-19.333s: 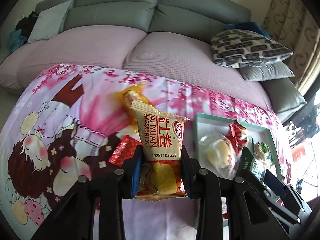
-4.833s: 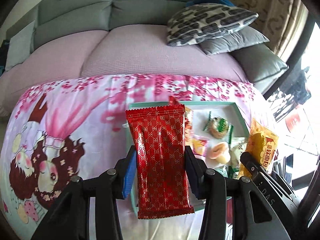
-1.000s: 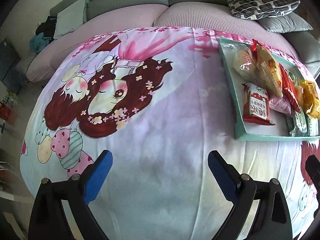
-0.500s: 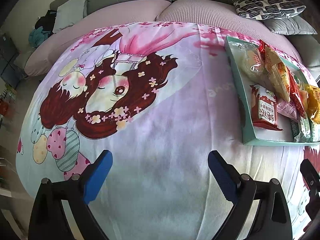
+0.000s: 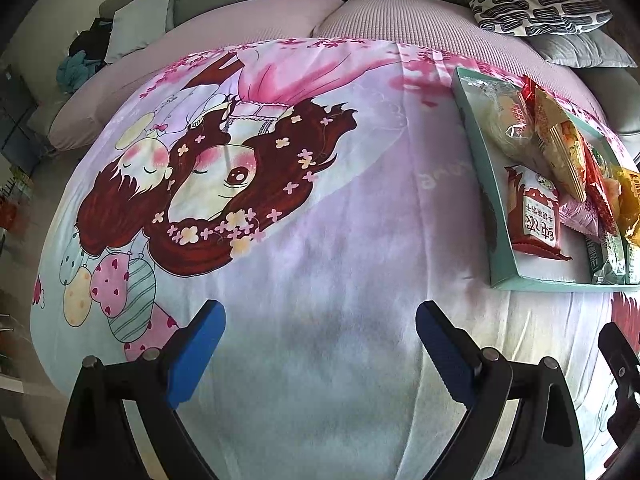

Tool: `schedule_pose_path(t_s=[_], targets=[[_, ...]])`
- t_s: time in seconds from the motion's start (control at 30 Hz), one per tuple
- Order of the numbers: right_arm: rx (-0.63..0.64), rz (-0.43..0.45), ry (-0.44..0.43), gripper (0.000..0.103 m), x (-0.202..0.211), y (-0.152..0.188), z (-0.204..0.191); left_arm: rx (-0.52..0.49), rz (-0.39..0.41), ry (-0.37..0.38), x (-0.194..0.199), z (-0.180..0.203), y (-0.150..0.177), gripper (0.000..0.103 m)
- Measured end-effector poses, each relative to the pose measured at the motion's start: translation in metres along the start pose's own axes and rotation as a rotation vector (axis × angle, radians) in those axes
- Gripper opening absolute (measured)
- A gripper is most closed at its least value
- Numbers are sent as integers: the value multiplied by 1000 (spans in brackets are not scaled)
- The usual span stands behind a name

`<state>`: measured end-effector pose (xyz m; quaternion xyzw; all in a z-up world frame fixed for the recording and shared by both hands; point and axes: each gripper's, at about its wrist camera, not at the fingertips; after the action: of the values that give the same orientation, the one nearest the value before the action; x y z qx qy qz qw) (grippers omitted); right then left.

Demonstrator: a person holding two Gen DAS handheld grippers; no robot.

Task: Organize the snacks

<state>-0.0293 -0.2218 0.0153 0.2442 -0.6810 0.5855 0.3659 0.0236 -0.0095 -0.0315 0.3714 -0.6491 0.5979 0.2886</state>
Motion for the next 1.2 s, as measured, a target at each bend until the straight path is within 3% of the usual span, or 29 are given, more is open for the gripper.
schedule_pose_path(t_s=[1.2], targets=[[-1,-8,1,103,-2,2,0,-3,-10,-8,-5,0,2,96]])
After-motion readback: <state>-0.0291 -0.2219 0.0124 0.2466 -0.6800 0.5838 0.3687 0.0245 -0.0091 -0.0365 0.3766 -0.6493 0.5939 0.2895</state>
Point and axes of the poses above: each gripper's, at about its wrist camera, not at the fingertips, and x roughly against the way its jaws point, z to its right, y to its underside, and after that the axes turned 9 degrees about z, right-handed
